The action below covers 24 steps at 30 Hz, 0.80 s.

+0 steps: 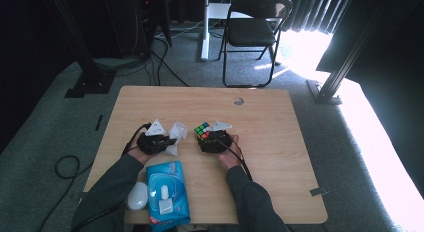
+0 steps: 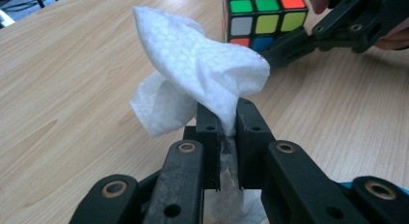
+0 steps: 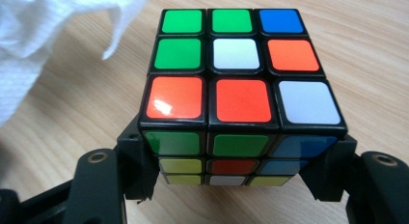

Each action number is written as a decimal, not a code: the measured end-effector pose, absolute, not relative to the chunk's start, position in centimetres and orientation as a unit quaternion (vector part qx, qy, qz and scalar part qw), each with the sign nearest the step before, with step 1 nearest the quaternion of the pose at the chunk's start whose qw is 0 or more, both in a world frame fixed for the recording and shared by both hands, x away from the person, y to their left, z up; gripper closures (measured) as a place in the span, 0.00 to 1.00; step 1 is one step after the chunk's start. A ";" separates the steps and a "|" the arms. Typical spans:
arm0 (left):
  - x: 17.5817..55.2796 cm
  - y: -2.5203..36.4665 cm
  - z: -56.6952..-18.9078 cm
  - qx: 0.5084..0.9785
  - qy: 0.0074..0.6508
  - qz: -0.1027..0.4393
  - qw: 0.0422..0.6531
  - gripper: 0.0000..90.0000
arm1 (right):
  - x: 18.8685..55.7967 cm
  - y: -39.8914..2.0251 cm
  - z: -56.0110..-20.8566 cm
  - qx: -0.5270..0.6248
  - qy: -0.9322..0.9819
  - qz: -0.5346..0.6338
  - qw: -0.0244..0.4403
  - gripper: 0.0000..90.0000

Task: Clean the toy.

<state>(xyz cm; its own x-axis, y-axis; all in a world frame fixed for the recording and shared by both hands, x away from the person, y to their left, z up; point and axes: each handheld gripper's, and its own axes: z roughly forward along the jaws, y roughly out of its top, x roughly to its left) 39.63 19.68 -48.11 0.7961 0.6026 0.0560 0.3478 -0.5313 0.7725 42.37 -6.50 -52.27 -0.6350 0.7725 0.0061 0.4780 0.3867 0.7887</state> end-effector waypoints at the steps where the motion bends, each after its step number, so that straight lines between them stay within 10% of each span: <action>1: 39.7 19.7 -48.2 0.860 0.277 0.160 0.397 0.92 | 42.5 -6.4 -52.4 0.388 0.811 0.396 0.186 0.38; 24: 39.7 19.6 -48.5 0.862 0.280 0.158 0.392 0.91 | 42.7 -5.7 -54.0 0.410 0.812 0.374 0.182 0.32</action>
<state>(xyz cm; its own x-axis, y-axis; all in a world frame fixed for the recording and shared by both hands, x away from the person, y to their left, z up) 39.65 19.65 -48.45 0.7936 0.6061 0.0526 0.3587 -0.5360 0.7643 42.73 -5.68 -54.04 -0.5977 0.8016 0.0106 0.5294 0.3848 0.7561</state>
